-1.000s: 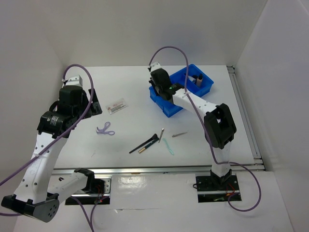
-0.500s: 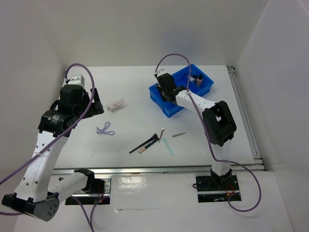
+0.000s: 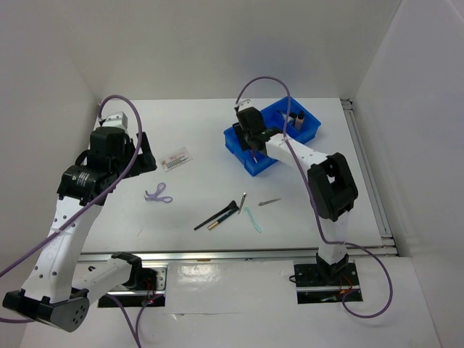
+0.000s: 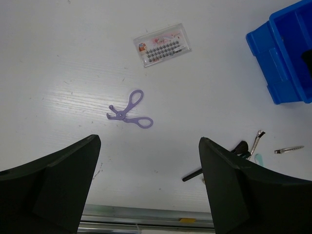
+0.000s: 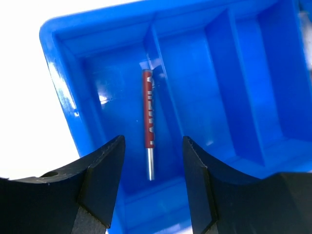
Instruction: Organize the makeup
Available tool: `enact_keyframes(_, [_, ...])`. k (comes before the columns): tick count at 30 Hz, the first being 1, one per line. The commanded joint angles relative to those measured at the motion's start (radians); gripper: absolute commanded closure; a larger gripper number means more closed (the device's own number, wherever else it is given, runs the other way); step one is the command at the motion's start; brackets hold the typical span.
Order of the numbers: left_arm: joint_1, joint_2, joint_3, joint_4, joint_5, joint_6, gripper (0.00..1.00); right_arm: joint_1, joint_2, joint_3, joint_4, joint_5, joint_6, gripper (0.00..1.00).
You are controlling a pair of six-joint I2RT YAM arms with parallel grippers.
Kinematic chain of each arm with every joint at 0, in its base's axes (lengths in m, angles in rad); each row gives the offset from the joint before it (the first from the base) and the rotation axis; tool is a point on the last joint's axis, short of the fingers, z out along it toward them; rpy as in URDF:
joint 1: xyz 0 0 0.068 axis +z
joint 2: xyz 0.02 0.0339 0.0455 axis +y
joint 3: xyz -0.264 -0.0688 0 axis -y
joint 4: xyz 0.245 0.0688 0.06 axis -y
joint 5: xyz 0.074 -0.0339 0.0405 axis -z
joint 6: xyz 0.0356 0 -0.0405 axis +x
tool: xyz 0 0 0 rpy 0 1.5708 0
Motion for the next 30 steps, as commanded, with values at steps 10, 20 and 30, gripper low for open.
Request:
enact_keyframes(10, [0.005,-0.004,0.007,0.046,0.016,-0.028,0.04,-0.102,-0.408,-0.227,-0.431,-0.053,0.72,0.41])
enact_keyframes(20, [0.005,0.014,0.007,0.046,0.027,-0.019,0.04,-0.18,-0.554,-0.639,-0.267,-0.426,1.006,0.39])
enact_keyframes(30, [0.005,0.024,-0.004,0.065,0.036,-0.019,0.04,-0.18,-0.405,-0.628,-0.264,-0.417,1.091,0.38])
